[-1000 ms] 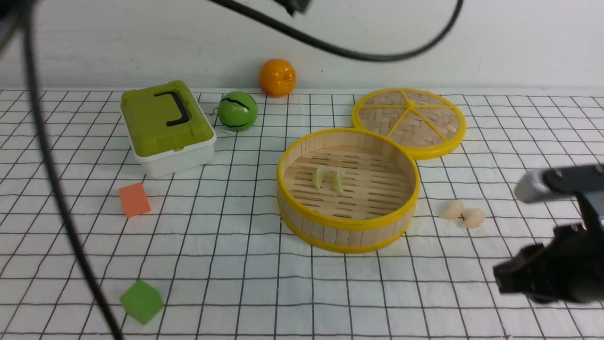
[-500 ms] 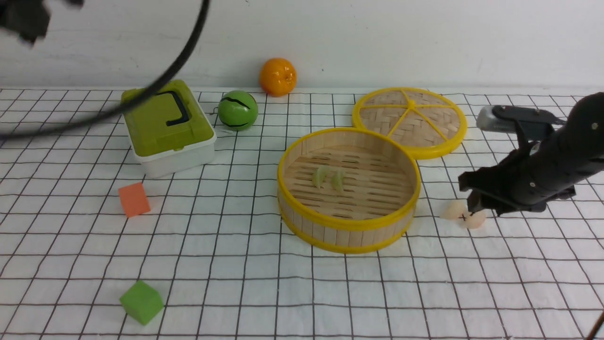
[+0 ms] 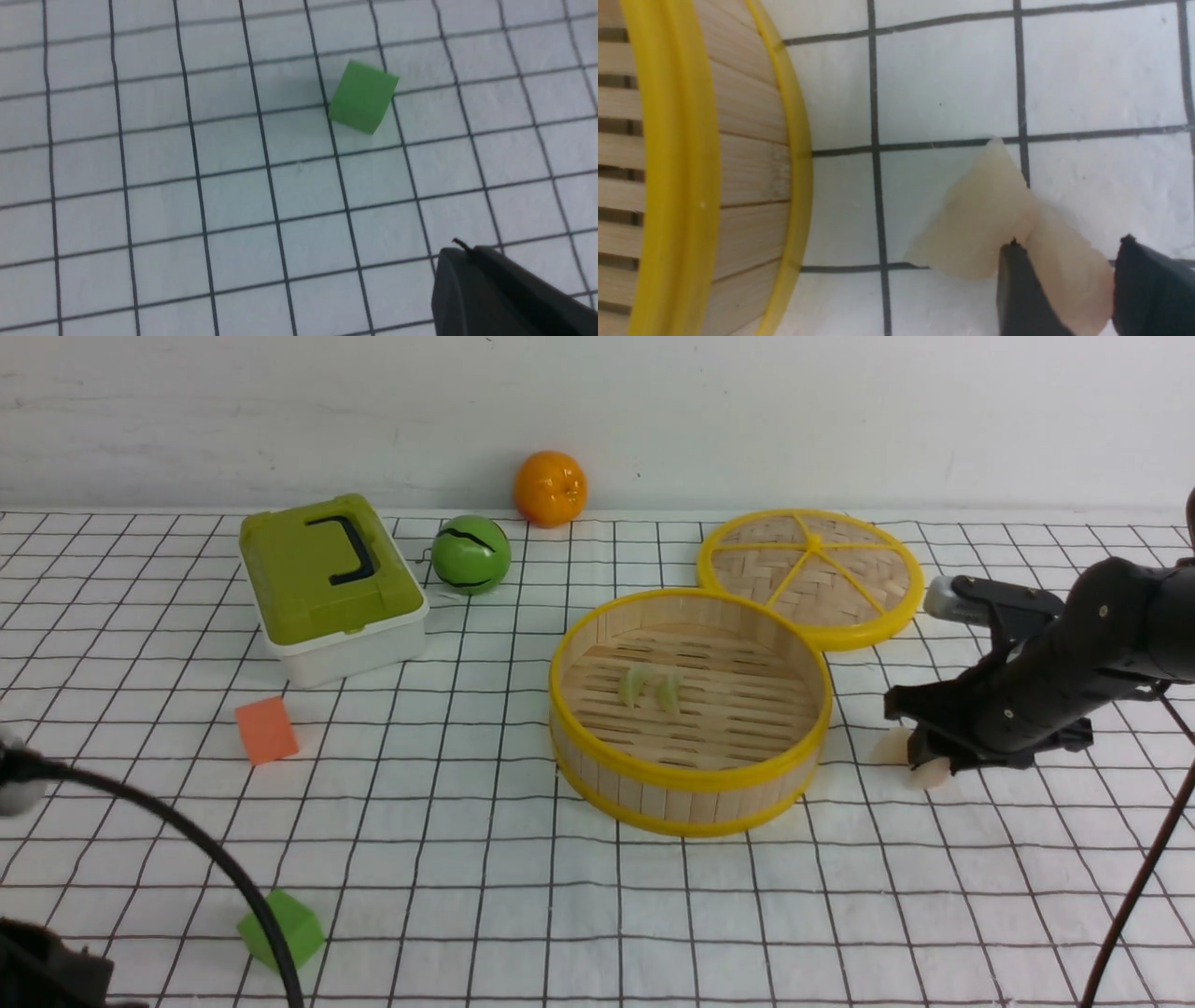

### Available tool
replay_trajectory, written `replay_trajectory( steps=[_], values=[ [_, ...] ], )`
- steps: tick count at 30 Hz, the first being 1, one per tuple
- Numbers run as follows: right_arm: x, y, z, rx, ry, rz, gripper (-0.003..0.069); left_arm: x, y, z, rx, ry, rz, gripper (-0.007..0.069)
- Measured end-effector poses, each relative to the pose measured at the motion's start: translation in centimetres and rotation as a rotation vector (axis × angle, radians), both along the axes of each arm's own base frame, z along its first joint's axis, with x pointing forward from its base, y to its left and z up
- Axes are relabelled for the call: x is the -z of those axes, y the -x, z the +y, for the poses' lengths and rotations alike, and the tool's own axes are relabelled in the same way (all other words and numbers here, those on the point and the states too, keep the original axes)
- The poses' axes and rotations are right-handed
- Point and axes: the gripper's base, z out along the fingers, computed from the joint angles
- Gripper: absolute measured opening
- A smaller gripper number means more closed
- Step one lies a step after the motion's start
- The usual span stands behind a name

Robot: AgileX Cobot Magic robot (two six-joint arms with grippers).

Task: Put the dumplings into the steamer on the table with the white tablecloth.
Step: 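Reach for and grasp a dumpling lying on the table beside the steamer, then place the dumpling in the bamboo steamer basket with the right gripper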

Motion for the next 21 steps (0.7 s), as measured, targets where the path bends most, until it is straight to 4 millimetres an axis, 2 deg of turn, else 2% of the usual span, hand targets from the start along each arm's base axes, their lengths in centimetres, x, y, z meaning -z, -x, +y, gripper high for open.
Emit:
replay_trajectory(
  steps=[2, 4, 13, 18, 21],
  values=[
    [0.0, 0.0, 0.0, 0.0, 0.0, 0.0, 0.0227, 0.5, 0.0, 0.0, 0.002, -0.001, 0.003, -0.0013],
    [-0.1, -0.1, 0.0, 0.001, 0.0, -0.005, 0.016, 1.0, -0.2, -0.2, 0.011, 0.015, -0.027, -0.0013],
    [-0.3, 0.1, -0.1, -0.045, 0.039, -0.001, 0.016, 1.2, -1.0, -0.7, 0.037, 0.078, -0.154, -0.0013],
    [-2.9, 0.9, -0.4, -0.116, 0.119, -0.017, 0.016, 1.2, -1.0, -0.8, 0.037, 0.081, -0.157, -0.0013],
    [-5.5, 1.1, -0.6, -0.14, 0.155, -0.056, 0.016, 1.2, -1.0, -0.8, 0.037, 0.082, -0.158, -0.0013]
  ],
)
